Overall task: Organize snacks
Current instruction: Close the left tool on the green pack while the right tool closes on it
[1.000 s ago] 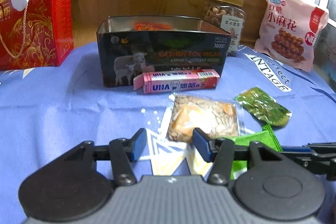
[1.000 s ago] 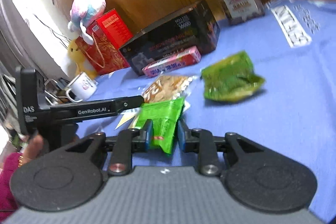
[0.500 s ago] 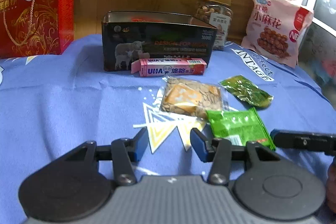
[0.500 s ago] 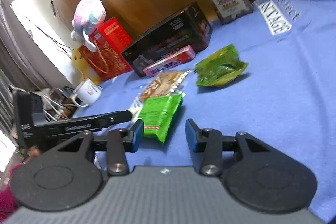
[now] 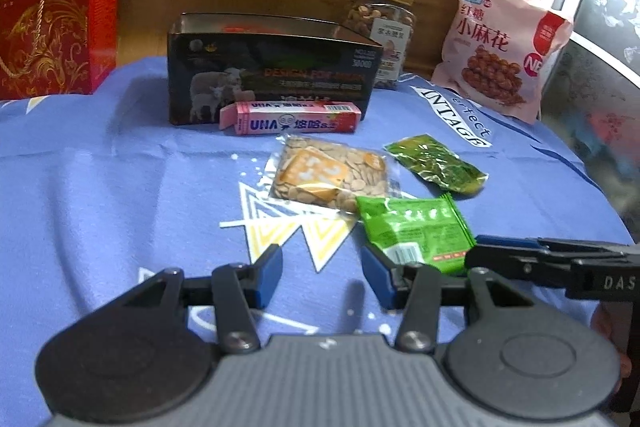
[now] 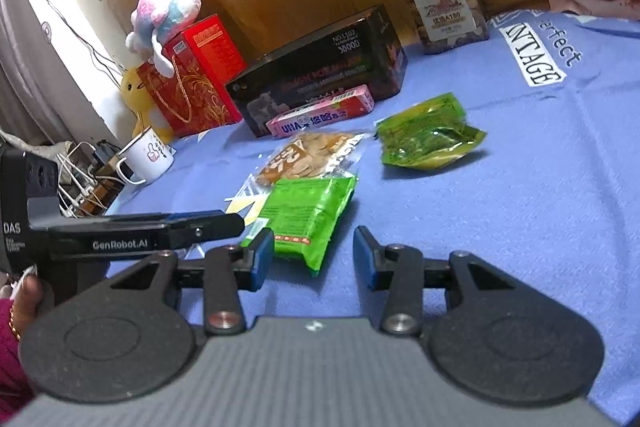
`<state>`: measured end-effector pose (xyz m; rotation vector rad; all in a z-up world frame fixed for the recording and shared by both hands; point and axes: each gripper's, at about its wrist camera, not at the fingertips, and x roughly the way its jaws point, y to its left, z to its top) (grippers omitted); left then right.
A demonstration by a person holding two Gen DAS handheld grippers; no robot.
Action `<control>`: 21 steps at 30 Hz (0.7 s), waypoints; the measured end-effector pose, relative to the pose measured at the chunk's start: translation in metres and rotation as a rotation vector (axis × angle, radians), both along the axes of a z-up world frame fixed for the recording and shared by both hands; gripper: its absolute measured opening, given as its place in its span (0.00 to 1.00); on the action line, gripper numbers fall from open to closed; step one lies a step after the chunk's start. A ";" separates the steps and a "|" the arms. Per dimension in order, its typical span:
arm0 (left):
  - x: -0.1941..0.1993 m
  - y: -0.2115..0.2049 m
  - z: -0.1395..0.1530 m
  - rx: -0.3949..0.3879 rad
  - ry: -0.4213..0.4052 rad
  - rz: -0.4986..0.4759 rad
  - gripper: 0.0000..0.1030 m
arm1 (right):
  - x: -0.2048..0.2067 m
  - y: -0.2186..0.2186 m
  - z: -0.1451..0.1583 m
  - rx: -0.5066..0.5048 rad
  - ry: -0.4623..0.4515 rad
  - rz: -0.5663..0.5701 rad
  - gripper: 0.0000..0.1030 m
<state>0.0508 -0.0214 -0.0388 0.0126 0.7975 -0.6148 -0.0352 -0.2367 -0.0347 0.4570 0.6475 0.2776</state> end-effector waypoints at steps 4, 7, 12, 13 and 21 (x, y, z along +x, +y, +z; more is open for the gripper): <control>0.000 0.000 0.000 -0.029 0.018 -0.025 0.43 | 0.002 -0.002 0.000 0.024 0.011 0.000 0.45; 0.004 0.004 -0.001 -0.095 0.075 -0.051 0.43 | 0.005 -0.004 -0.001 0.049 0.023 0.009 0.45; 0.014 0.007 -0.003 -0.183 0.159 -0.078 0.43 | 0.011 -0.006 0.000 0.071 0.039 0.031 0.44; 0.017 0.006 -0.004 -0.201 0.178 -0.086 0.43 | 0.012 -0.007 0.000 0.076 0.042 0.033 0.44; 0.027 -0.002 -0.011 -0.273 0.236 -0.091 0.26 | 0.024 -0.010 -0.007 0.150 0.084 0.025 0.24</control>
